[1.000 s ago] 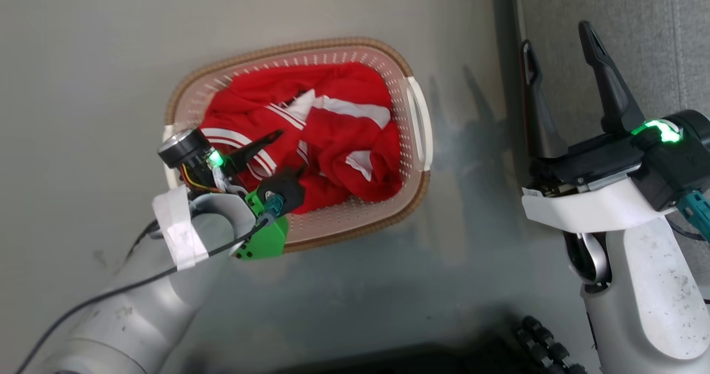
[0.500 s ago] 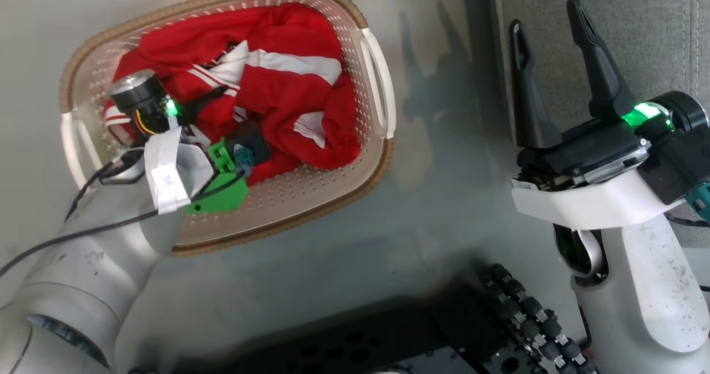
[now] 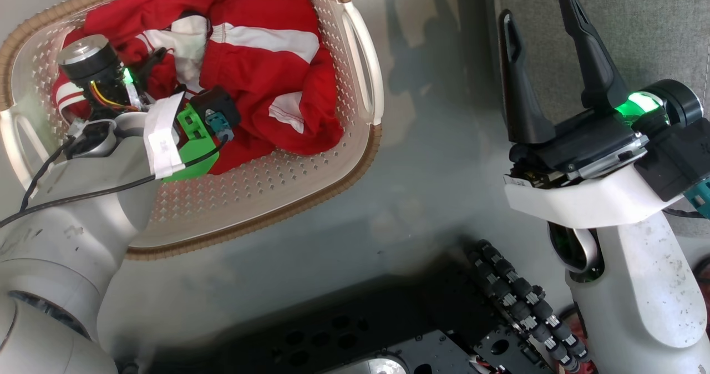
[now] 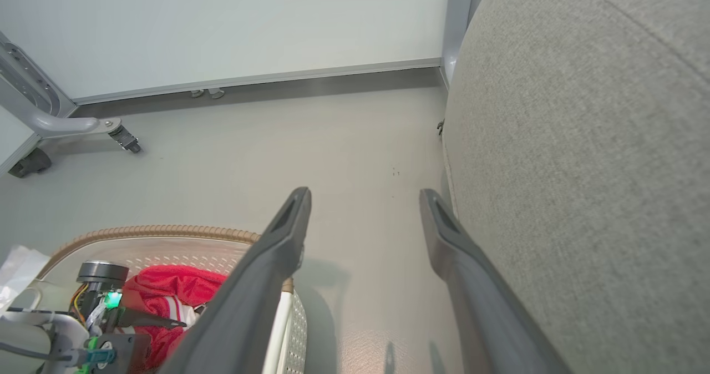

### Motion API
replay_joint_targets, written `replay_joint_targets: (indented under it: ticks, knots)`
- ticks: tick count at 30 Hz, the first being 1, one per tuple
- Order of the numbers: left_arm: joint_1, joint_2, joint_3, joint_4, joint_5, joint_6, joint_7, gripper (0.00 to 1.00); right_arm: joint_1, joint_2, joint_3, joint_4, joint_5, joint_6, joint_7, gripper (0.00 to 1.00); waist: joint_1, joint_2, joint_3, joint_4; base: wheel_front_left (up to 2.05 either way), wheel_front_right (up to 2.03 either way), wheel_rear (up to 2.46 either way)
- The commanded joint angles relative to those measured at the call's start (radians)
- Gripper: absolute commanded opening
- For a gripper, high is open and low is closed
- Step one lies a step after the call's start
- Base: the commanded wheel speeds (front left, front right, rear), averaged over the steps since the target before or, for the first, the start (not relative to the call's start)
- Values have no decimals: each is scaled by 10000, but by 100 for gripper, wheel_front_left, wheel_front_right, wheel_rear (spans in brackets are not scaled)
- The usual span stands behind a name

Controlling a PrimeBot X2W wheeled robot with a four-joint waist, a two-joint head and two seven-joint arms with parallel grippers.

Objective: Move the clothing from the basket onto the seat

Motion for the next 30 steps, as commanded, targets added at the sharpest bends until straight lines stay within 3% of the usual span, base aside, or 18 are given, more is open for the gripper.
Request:
replay_joint_targets:
  ticks: [1, 2, 9, 15, 24, 30]
  knots:
    - [-128, 129, 24, 68, 12, 17, 64, 14, -166, -20, 19, -30, 59, -3, -3, 100, -1, -1, 7, 31, 0, 0, 0]
    - [-149, 129, -7, 73, 20, 67, 46, 0, -191, -17, 45, -27, 56, -3, -3, 100, -1, -1, 4, 42, 0, 0, 0]
    - [-61, 70, -146, 140, -111, -40, -24, 0, -311, -20, 109, 79, 77, -3, -3, 100, -1, -1, -225, 91, 0, 0, 0]
    - [408, -289, 75, -31, -619, 144, -688, 0, -130, -20, 127, 315, 1, -3, -3, 100, -1, -1, -977, 203, 0, 0, 0]
    - [1578, -897, 906, -602, -1963, 153, -1649, 0, 411, -25, 69, 722, -352, -3, -3, 100, -1, -1, -3000, 738, 0, 0, 0]
    - [2574, -889, 1683, -1698, -3011, 236, -1861, 0, 1006, -26, 75, 1104, -647, -3, -3, 100, -1, -1, -4551, 1137, 0, 0, 0]
